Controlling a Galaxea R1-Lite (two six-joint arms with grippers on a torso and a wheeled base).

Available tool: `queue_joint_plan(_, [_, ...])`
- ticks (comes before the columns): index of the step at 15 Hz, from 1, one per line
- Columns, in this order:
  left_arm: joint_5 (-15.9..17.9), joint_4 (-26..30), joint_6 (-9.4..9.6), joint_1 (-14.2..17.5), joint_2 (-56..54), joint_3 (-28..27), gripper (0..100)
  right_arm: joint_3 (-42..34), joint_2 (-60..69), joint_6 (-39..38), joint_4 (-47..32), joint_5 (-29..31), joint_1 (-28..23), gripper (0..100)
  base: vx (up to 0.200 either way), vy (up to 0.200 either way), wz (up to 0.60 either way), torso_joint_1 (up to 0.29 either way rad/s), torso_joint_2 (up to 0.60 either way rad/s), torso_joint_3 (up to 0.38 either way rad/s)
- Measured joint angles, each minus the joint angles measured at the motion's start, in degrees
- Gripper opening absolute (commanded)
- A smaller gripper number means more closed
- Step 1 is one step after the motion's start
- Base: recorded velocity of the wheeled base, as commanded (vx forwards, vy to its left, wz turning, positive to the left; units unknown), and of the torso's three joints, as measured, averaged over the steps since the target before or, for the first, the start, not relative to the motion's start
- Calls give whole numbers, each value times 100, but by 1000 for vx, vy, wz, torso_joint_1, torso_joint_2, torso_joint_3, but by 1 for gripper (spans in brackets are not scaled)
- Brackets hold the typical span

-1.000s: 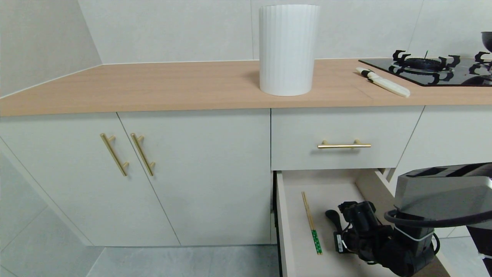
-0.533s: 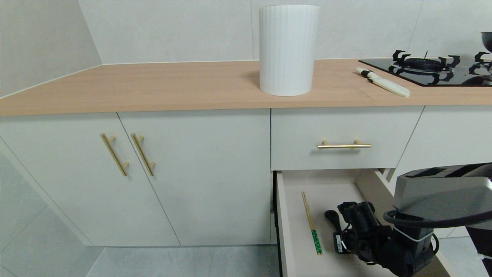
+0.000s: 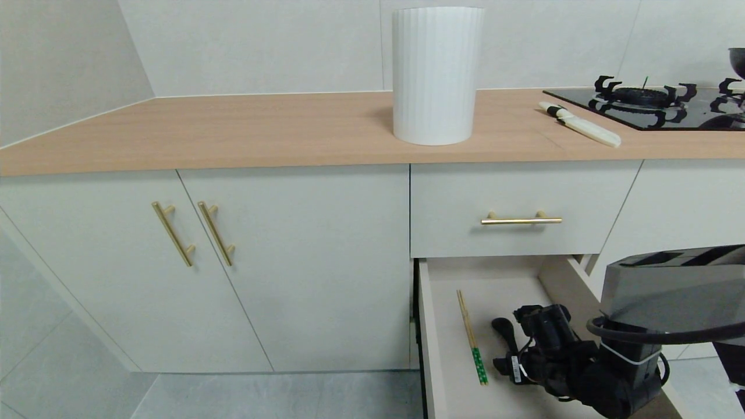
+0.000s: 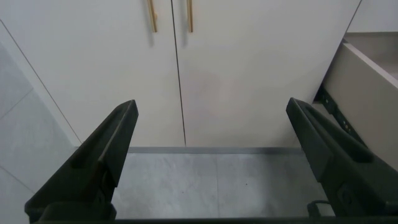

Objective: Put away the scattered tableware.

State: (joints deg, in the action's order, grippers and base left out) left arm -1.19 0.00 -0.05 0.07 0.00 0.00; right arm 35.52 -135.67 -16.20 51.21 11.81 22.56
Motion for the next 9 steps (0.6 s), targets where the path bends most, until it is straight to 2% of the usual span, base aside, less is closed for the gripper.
queue_joint_plan(4, [0, 0, -2, 0, 0, 0, 100, -289, 924, 0, -384, -24, 0, 100, 0, 0, 0, 0, 0, 0])
queue_joint_plan(9, [0, 0, -2, 0, 0, 0, 100, -166, 2925, 4, -2686, -111, 78, 100, 0, 0, 0, 0, 0, 0])
